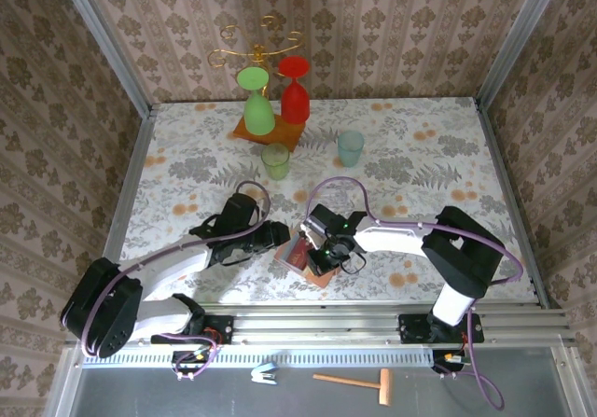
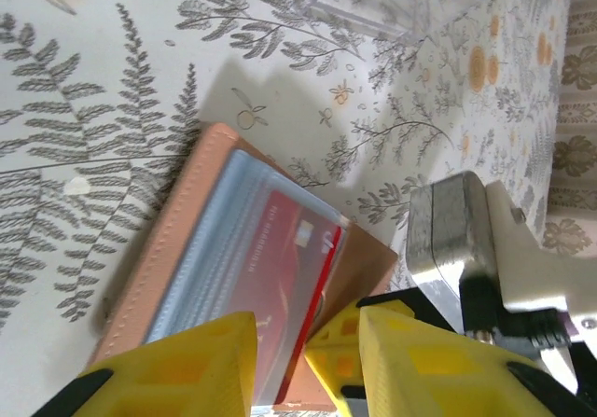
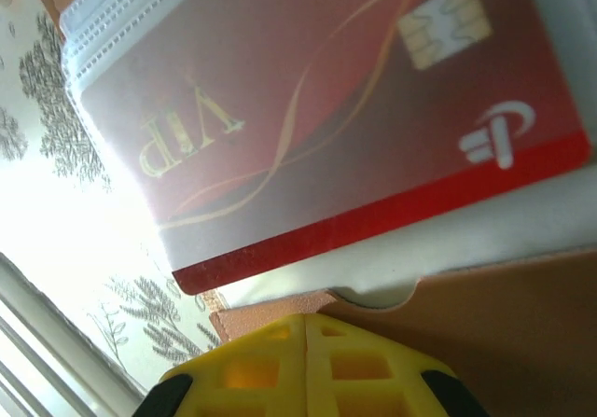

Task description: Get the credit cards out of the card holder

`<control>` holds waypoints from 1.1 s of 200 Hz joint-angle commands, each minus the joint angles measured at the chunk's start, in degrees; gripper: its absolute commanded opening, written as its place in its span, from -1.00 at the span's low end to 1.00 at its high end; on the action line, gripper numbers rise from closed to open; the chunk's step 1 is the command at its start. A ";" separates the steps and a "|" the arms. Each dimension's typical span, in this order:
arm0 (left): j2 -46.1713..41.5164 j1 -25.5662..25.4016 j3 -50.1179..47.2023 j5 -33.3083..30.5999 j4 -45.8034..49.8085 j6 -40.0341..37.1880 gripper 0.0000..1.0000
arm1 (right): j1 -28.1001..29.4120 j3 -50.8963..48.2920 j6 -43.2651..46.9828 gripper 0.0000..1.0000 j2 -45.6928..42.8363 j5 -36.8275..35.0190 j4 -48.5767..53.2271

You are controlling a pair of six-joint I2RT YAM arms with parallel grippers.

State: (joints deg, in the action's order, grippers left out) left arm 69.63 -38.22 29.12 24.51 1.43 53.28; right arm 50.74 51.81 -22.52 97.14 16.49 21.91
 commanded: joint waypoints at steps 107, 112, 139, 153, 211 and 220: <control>7.83 -0.86 8.93 0.18 1.53 -3.80 -0.29 | -5.84 1.19 0.30 -0.89 -2.02 -7.19 9.20; 8.12 -1.04 8.81 0.27 0.94 -3.30 -0.29 | -5.84 1.10 -0.06 -0.88 -2.17 -6.74 9.16; 8.51 -2.86 6.83 -1.26 -3.02 0.10 -0.29 | -5.84 0.51 -3.69 -0.87 -4.31 -5.37 7.22; 8.65 -3.94 5.36 -2.22 -5.16 1.98 -0.29 | -5.91 -0.48 -7.23 -0.85 -5.99 -4.95 5.90; 10.61 -6.25 2.95 -5.38 -3.16 3.92 -0.36 | -5.90 -4.00 -20.68 -0.89 -6.47 -2.05 -2.72; 10.53 -6.42 2.25 -5.74 -3.74 4.28 -0.37 | -5.85 -3.99 -21.04 -0.89 -6.02 -1.79 -3.25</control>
State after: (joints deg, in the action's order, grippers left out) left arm 79.90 -43.94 33.10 21.06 -2.63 55.99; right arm 45.15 48.62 -38.09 90.80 12.93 22.02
